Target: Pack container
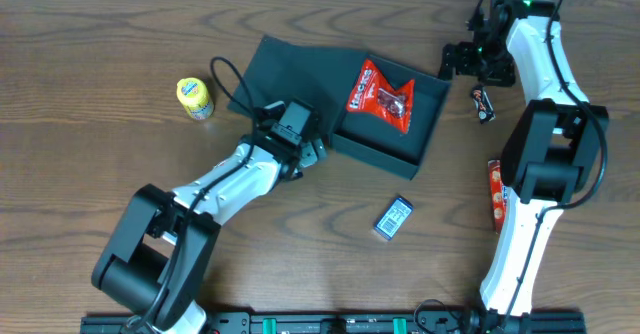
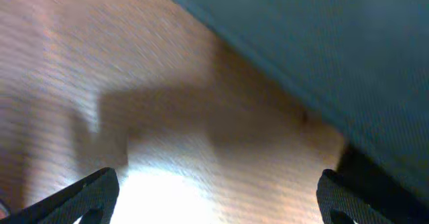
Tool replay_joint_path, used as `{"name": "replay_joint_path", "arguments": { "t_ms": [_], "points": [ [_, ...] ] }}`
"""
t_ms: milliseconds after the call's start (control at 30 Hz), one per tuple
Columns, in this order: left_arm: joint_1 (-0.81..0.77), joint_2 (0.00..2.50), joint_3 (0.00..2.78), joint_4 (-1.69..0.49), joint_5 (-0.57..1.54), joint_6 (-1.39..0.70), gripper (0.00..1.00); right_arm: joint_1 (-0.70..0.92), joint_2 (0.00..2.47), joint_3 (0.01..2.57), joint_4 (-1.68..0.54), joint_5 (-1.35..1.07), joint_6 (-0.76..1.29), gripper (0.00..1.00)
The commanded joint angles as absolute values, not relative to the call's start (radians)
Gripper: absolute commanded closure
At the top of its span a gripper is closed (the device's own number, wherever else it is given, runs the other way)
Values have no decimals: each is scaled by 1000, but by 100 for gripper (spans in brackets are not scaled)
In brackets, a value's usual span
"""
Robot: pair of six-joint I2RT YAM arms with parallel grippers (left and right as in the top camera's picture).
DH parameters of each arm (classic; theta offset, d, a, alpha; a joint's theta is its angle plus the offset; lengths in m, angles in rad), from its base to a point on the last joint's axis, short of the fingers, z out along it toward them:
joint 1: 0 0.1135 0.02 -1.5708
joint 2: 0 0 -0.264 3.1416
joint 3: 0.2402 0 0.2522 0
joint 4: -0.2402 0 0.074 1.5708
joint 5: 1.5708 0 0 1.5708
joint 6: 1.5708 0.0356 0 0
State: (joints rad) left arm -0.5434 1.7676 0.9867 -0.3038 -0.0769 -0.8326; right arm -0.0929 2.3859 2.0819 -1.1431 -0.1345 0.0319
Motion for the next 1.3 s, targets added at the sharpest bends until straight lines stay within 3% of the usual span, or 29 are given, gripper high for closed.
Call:
{"name": "replay_joint_path", "arguments": {
  "t_ms": [0,467,1267],
  "points": [
    [-516,1773,987,-295,-94,-815,5,-84,2376,2100,-1165,-209,10,1],
    [-504,1773,1043,-207,-78,-780,5,-83,2376,2100,-1332,-393,9,1],
    [-442,1773,1104,-144,-77,-679,5,40,2375,2100,-1535,-393,-77,1]
  ]
}}
